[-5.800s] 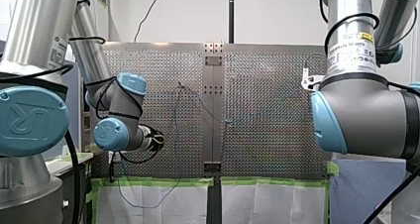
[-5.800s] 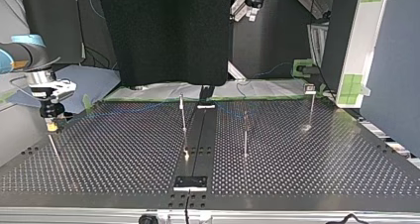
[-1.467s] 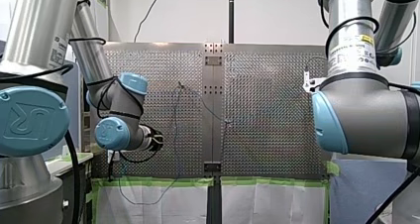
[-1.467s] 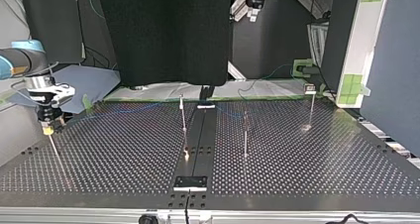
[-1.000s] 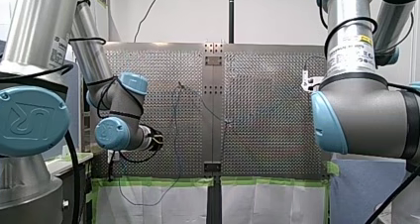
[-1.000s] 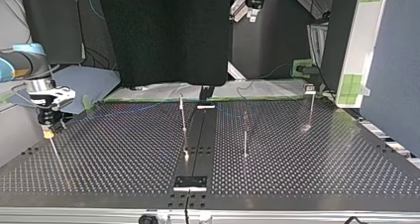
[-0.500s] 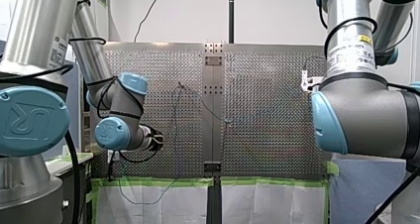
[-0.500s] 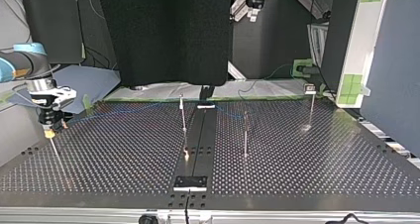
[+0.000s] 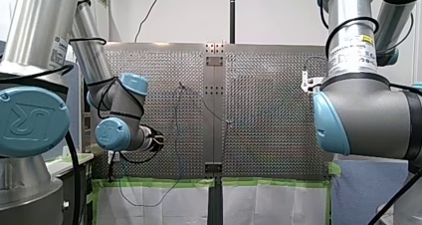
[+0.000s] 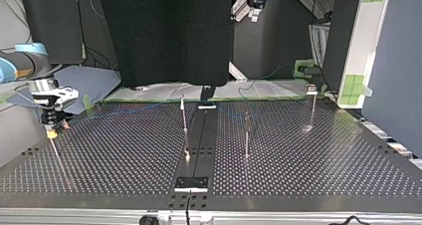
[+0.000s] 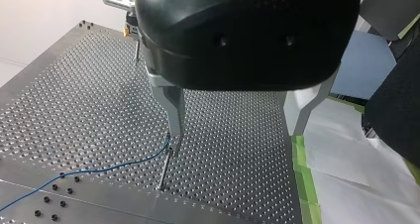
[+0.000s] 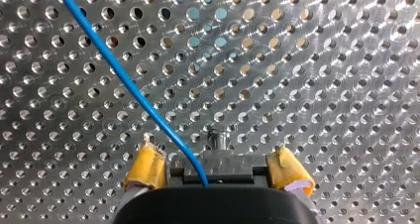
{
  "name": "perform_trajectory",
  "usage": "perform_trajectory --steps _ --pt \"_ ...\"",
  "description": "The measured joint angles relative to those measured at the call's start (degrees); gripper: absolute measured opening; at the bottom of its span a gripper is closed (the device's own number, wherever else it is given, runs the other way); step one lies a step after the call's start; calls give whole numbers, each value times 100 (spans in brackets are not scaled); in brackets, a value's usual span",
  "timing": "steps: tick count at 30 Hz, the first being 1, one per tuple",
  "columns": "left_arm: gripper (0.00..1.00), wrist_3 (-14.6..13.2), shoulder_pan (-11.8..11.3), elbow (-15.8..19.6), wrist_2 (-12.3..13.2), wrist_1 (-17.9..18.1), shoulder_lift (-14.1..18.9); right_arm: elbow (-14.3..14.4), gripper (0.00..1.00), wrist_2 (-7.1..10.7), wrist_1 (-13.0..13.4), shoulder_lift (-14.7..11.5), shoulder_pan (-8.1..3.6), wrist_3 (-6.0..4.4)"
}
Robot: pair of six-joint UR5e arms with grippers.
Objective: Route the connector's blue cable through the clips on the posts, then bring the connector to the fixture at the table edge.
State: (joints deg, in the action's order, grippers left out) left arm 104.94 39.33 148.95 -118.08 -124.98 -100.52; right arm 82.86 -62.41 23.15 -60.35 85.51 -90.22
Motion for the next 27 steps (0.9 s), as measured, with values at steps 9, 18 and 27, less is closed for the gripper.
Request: perform_trajectory --steps 9,18,27 --pt "100 -1 2 7 -36 -13 -3 -1 100 1 -3 0 21 0" --pt "100 -8 3 9 -52 -18 -4 -2 100 8 -7 0 50 -5" --pt "100 -9 2 9 -53 -18 -5 -3 100 12 -43 -1 87 8"
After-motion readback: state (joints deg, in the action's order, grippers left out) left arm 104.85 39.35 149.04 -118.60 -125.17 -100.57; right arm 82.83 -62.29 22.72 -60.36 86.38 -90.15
